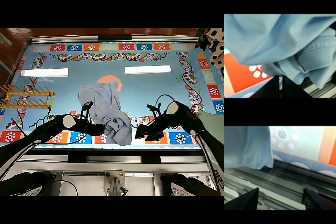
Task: Fold the shirts.
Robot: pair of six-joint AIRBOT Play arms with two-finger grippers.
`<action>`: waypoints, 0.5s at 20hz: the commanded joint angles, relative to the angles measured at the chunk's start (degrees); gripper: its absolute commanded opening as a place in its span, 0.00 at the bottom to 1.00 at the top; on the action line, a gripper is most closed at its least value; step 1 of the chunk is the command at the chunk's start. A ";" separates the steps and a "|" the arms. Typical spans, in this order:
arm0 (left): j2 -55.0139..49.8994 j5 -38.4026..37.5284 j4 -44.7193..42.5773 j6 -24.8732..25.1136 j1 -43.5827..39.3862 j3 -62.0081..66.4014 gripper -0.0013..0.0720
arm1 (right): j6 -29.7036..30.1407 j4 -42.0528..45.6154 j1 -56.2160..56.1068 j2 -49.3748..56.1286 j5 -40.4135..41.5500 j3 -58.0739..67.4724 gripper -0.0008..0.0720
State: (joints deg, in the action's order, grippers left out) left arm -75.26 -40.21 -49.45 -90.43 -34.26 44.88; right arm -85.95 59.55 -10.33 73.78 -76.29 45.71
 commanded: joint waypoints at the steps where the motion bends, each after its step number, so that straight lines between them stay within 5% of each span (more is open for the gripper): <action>1: -0.09 0.55 0.63 2.34 0.76 0.07 0.06 | 0.33 -2.38 -4.61 5.33 6.19 -0.02 0.95; 7: 1.25 -2.62 0.50 6.93 1.49 0.11 0.06 | 1.44 -7.41 -9.62 10.45 11.93 -0.02 0.94; 8: 1.53 -2.91 0.42 7.50 1.49 0.28 0.06 | 1.25 -7.61 -10.16 10.45 12.74 0.00 0.80; 10: 2.21 -2.93 0.09 7.52 1.51 1.20 0.06 | 0.96 -9.27 -10.62 10.45 13.51 0.00 0.22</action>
State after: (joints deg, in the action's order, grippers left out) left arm -73.84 -42.26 -49.04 -84.44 -32.88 45.36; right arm -84.75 52.64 -19.59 83.48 -64.88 45.69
